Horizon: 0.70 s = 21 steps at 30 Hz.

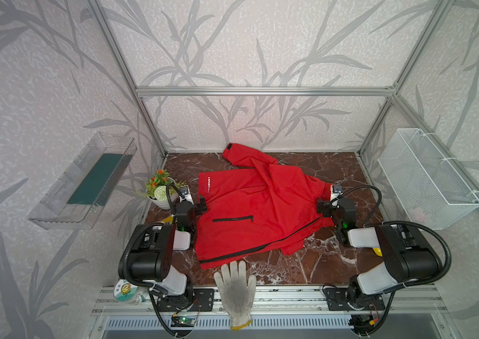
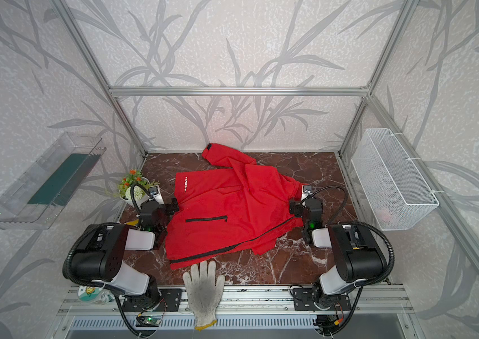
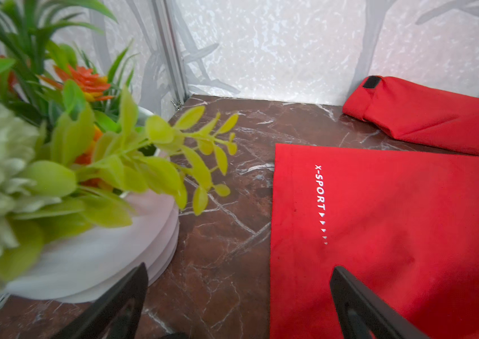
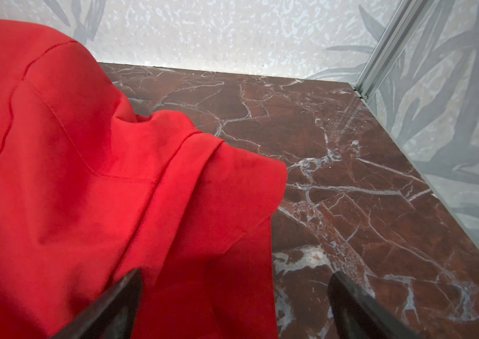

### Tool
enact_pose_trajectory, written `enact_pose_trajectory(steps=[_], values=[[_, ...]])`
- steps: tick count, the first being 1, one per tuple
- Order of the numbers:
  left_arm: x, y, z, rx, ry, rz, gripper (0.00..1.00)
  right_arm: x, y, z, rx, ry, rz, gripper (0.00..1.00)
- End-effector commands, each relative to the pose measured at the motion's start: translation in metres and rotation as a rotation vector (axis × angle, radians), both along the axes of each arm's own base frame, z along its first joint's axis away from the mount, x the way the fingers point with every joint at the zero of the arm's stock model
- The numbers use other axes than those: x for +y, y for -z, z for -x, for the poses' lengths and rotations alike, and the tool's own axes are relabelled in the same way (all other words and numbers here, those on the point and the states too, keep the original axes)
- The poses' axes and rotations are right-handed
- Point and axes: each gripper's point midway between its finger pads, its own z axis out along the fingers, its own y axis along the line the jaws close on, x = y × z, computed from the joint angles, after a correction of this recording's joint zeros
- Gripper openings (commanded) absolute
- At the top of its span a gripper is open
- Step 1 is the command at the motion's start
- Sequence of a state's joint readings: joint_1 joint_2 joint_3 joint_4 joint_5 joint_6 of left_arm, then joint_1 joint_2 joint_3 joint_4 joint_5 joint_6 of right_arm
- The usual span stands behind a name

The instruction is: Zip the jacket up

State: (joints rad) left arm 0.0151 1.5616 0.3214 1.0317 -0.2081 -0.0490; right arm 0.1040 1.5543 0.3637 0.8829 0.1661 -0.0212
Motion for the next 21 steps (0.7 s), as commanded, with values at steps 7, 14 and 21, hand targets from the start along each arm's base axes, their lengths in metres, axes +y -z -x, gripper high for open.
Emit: enact_pose_trajectory(steps=[7,14,21], values=[[0.002,0.000,-0.007,0.023,0.001,0.027,0.99,0.001,-0.013,-0.006,-0.035,-0.003,0.007,0.99],[0.022,-0.003,0.017,-0.072,-0.052,0.122,0.99,0.001,-0.013,-0.006,-0.035,-0.003,0.007,0.99],[-0.004,-0.001,-0.007,0.039,0.027,0.013,0.99,0.001,-0.013,-0.006,-0.034,-0.004,0.008,0.99]])
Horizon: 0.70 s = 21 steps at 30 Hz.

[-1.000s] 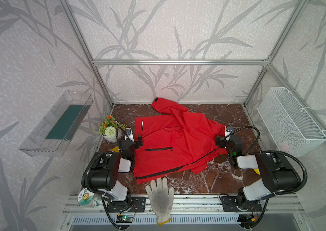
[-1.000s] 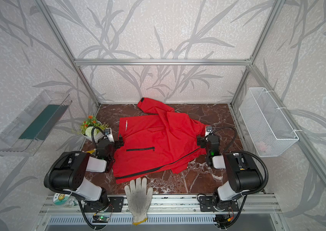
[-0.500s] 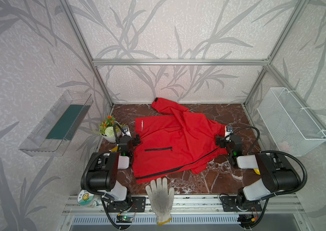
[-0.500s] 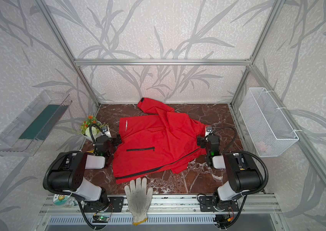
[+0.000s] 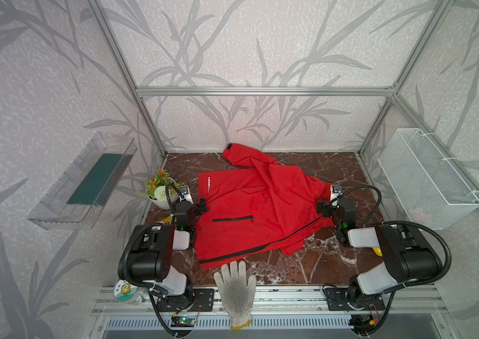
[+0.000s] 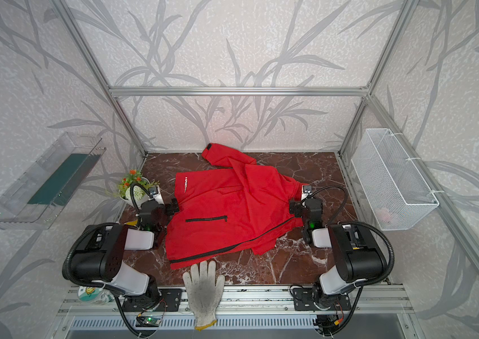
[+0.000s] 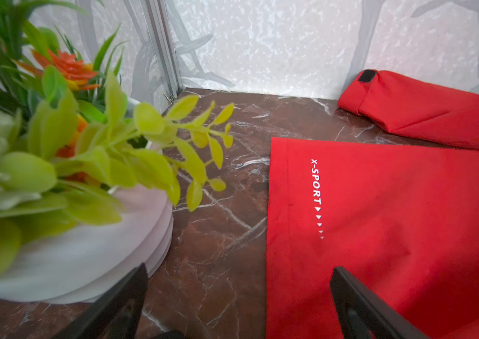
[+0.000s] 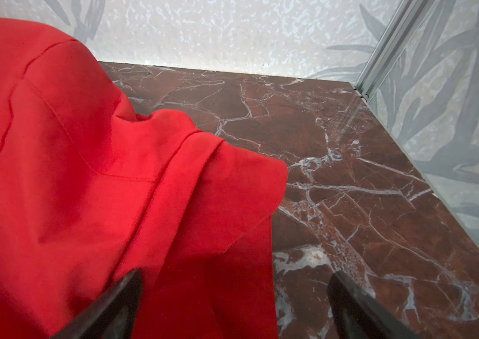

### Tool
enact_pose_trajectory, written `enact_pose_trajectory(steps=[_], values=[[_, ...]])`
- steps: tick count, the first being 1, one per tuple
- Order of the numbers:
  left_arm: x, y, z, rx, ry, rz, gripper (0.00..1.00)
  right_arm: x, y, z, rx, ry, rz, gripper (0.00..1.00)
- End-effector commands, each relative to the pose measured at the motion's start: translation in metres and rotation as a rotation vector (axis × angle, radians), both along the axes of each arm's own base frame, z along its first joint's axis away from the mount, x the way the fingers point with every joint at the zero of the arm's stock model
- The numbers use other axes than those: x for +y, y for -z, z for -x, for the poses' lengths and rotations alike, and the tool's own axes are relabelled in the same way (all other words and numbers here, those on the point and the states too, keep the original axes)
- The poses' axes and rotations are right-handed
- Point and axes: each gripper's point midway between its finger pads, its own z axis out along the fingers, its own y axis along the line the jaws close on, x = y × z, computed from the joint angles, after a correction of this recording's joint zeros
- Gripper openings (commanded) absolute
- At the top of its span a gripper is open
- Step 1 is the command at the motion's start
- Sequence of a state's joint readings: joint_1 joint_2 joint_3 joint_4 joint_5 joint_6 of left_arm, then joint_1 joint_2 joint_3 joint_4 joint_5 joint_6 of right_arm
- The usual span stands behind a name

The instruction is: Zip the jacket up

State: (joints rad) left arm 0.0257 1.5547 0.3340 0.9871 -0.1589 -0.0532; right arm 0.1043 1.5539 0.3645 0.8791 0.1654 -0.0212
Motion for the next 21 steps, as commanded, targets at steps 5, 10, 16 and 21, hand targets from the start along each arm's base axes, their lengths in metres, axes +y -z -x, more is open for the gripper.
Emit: enact_pose_trajectory(steps=[5,10,16,21], values=[[0.010,-0.004,-0.001,-0.002,-0.051,0.025,0.99,0.001,-0.013,-0.006,-0.037,-0.002,0.007,0.99],[-0.004,-0.007,0.004,-0.064,0.036,0.005,0.99,0.001,-0.013,-0.006,-0.037,-0.002,0.008,0.99],[-0.026,-0.016,0.009,-0.138,0.181,-0.010,0.99,0.001,-0.013,-0.006,-0.038,-0.001,0.007,0.99],[-0.004,-0.001,-0.009,0.032,0.046,0.030,0.99,0.001,-0.014,-0.006,-0.038,-0.003,0.008,0.99]])
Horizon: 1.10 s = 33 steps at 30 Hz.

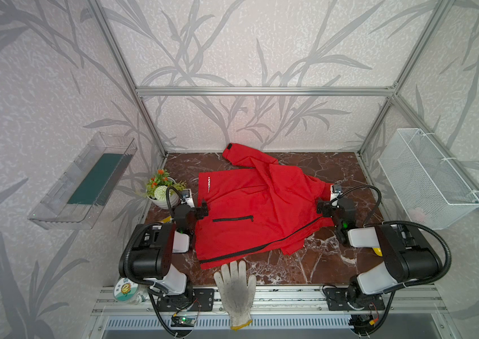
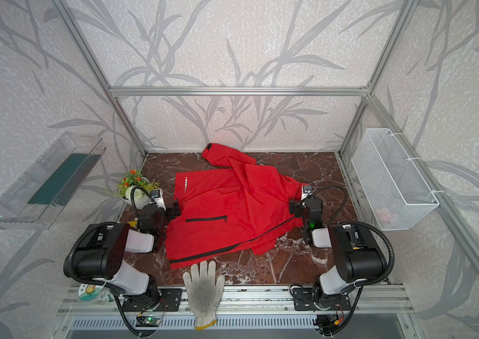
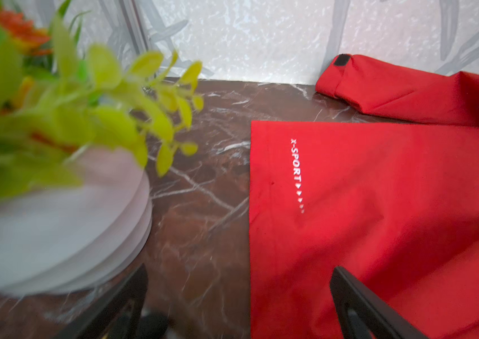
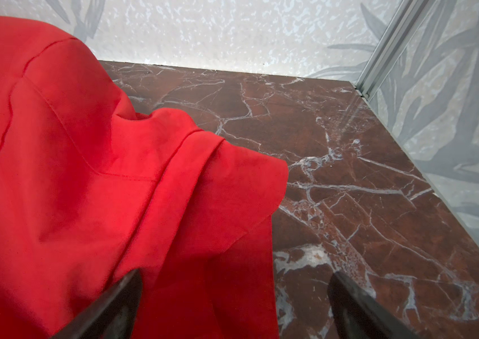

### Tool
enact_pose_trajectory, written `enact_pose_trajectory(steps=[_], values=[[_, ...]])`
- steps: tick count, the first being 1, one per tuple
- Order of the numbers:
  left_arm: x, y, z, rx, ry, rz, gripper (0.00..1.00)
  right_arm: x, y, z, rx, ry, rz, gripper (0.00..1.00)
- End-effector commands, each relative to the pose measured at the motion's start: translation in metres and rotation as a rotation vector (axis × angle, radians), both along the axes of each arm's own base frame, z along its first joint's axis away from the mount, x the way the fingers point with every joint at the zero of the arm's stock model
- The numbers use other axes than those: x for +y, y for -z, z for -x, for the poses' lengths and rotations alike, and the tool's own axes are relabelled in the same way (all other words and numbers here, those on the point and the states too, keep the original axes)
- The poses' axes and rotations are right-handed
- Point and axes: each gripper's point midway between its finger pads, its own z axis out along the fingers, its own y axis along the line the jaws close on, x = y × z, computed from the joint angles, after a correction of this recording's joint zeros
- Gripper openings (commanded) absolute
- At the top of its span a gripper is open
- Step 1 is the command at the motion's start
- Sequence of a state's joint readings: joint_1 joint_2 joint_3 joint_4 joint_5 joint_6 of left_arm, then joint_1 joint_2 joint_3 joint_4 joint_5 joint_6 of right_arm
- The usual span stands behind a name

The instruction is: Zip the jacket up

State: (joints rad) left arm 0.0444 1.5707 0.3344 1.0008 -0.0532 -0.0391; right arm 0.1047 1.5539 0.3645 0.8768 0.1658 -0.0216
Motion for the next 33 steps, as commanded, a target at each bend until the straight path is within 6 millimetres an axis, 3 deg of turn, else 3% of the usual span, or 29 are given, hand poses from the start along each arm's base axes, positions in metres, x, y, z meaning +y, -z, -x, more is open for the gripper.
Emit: enact_pose_trajectory(steps=[1,4,7,12,26,27,29,31,33], values=[[0.013,-0.005,-0.003,0.007,-0.076,0.011,0.99,0.001,-0.014,-0.006,-0.040,-0.002,0.007,0.99],[-0.005,-0.004,-0.008,0.027,0.028,-0.016,0.99,0.001,-0.014,-0.006,-0.039,-0.002,0.007,0.99],[0.004,-0.006,-0.006,-0.004,-0.026,-0.010,0.99,0.001,-0.014,-0.006,-0.040,-0.001,0.007,0.99],[-0.023,-0.007,-0.004,-0.024,0.147,-0.018,0.99,0.001,-0.014,-0.006,-0.039,-0.001,0.007,0.99],[-0.013,-0.005,-0.007,-0.002,0.101,0.008,0.99,0.012,-0.013,-0.009,-0.026,-0.066,0.011,0.99],[-0.007,-0.005,-0.007,-0.001,0.066,0.011,0.99,0.012,-0.013,-0.009,-0.024,-0.066,0.011,0.99],[0.029,-0.010,0.006,-0.051,-0.153,0.027,0.99,0.012,-0.013,-0.009,-0.024,-0.066,0.011,0.99],[0.031,-0.016,0.026,-0.143,-0.182,0.034,0.99,0.012,-0.013,-0.009,-0.024,-0.067,0.012,0.99],[-0.043,-0.015,0.005,-0.100,0.270,-0.027,0.99,0.012,-0.013,-0.009,-0.024,-0.066,0.011,0.99]])
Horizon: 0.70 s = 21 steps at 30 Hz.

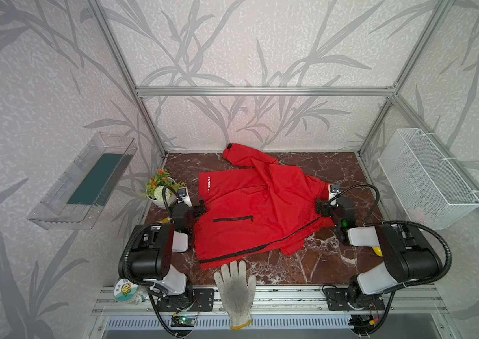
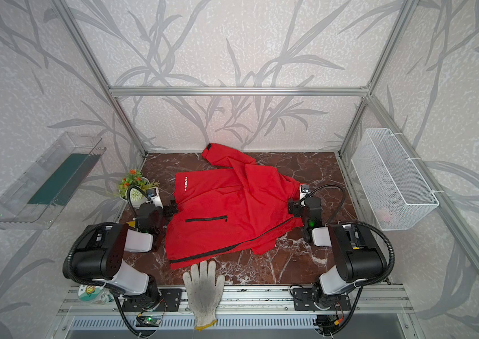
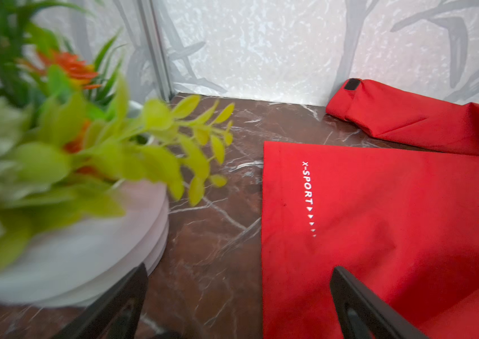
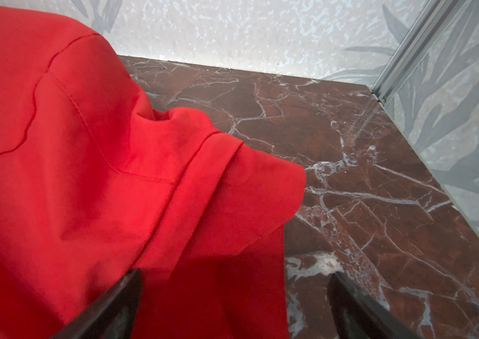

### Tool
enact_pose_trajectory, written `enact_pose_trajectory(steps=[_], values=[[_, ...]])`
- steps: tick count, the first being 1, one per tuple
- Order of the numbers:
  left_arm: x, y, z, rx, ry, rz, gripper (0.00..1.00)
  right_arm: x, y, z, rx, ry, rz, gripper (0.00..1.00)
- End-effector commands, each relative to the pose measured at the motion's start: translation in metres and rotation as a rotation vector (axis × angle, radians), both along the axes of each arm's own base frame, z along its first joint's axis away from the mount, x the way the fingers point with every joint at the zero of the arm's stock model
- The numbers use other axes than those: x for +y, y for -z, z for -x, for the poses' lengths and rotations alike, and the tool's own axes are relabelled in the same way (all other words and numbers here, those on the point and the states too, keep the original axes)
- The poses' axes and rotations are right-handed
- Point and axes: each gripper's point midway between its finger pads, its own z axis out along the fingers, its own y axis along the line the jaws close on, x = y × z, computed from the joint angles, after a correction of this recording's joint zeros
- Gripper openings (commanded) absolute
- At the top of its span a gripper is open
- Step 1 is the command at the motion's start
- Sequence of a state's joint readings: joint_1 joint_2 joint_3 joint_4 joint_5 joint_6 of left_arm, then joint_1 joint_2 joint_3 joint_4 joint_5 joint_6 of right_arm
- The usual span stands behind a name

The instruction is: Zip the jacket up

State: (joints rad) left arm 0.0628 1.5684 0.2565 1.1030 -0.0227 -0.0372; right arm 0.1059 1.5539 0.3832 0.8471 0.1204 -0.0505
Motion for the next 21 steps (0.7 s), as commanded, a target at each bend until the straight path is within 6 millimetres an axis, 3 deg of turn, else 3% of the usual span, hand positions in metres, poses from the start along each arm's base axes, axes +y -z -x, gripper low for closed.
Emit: enact_pose_trajectory(steps=[1,2,3,4,5,6,7,11,13,16,21], values=[[-0.018,-0.015,-0.005,-0.020,0.127,0.019,0.99,0.003,-0.013,-0.006,-0.039,-0.012,0.000,0.99],[0.031,-0.016,0.006,-0.030,-0.165,0.077,0.99,0.004,-0.013,-0.006,-0.038,-0.013,0.000,0.99],[0.031,-0.015,0.010,-0.046,-0.183,0.072,0.99,0.004,-0.013,-0.006,-0.038,-0.013,0.000,0.99],[-0.019,-0.011,-0.012,-0.016,0.102,0.009,0.99,0.003,-0.013,-0.006,-0.038,-0.012,0.000,0.99],[-0.027,-0.013,-0.017,-0.022,0.191,0.012,0.99,0.004,-0.013,-0.006,-0.038,-0.014,-0.001,0.99],[0.012,-0.014,-0.006,-0.034,0.008,0.095,0.99,0.004,-0.013,-0.005,-0.038,-0.013,0.000,0.99],[0.027,-0.015,0.004,-0.057,-0.083,0.122,0.99,0.004,-0.013,-0.006,-0.038,-0.014,0.003,0.99],[-0.023,-0.016,-0.015,-0.046,0.224,0.073,0.99,0.005,-0.013,-0.005,-0.038,-0.018,0.003,0.99],[-0.020,-0.006,-0.018,0.067,0.208,0.082,0.99,0.005,-0.013,-0.005,-0.038,-0.017,0.003,0.99],[-0.020,-0.013,-0.021,-0.016,0.199,0.071,0.99,0.005,-0.012,-0.006,-0.032,-0.019,0.005,0.99],[-0.018,-0.012,-0.021,-0.007,0.189,0.075,0.99,0.003,-0.011,-0.009,-0.017,-0.006,-0.005,0.99]])
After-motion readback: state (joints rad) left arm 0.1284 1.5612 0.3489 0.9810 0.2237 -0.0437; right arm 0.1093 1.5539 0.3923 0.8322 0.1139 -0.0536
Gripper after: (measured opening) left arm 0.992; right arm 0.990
